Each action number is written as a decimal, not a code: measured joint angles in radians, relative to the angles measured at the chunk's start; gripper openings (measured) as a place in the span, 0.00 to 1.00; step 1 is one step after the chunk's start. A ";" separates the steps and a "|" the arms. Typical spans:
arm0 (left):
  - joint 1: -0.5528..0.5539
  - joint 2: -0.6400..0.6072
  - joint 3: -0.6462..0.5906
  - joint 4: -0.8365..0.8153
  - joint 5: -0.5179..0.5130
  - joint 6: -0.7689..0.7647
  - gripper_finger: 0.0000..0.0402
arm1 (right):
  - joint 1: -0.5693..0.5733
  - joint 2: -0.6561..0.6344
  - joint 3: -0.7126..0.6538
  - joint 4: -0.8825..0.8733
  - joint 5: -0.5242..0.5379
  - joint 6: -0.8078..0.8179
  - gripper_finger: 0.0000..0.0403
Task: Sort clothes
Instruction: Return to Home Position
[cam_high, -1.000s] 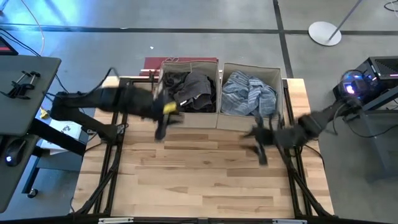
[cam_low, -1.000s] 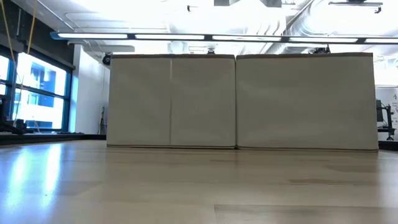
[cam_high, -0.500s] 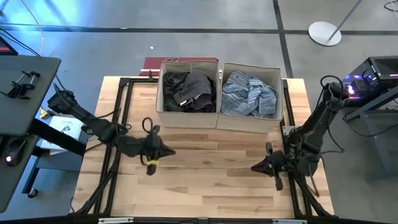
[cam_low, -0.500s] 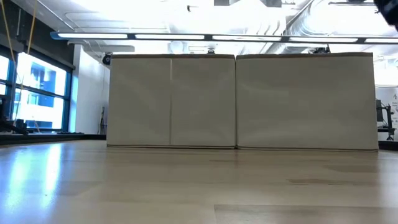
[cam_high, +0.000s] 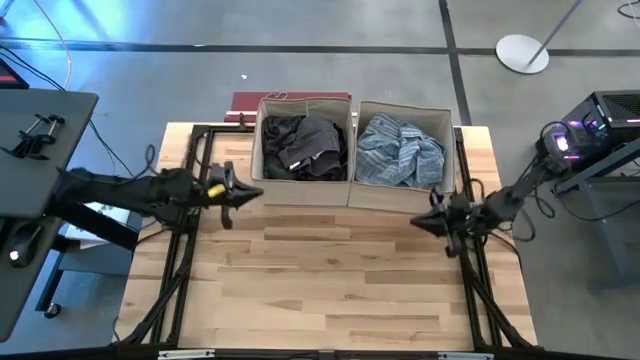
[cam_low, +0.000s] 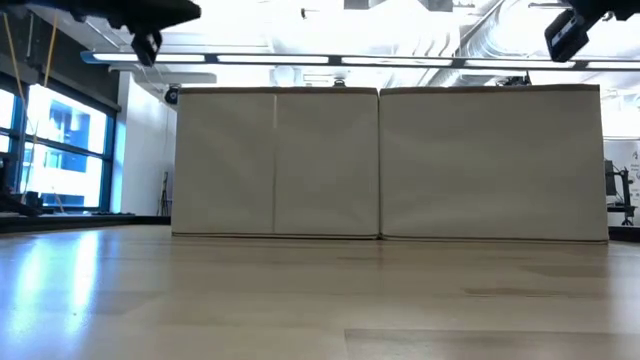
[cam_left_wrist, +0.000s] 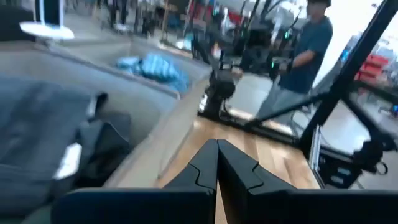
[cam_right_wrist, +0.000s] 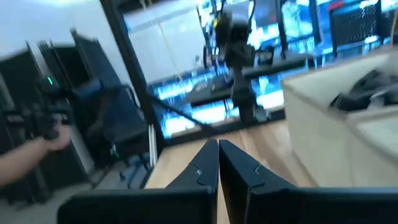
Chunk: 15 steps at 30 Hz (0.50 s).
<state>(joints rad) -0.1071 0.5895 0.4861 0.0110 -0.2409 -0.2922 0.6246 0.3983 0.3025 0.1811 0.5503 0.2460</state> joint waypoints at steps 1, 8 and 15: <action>0.018 -0.031 -0.012 0.001 0.014 0.006 0.00 | -0.015 -0.041 -0.006 -0.016 -0.005 -0.001 0.00; 0.012 -0.217 -0.111 -0.044 0.103 0.006 0.00 | -0.004 -0.224 -0.105 -0.084 -0.050 0.103 0.00; -0.084 -0.296 -0.209 -0.035 0.063 0.008 0.00 | 0.062 -0.236 -0.223 0.010 0.014 0.157 0.00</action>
<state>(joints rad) -0.1907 0.2936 0.2769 -0.0243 -0.1783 -0.2845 0.6861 0.1619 0.0800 0.1912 0.5640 0.4030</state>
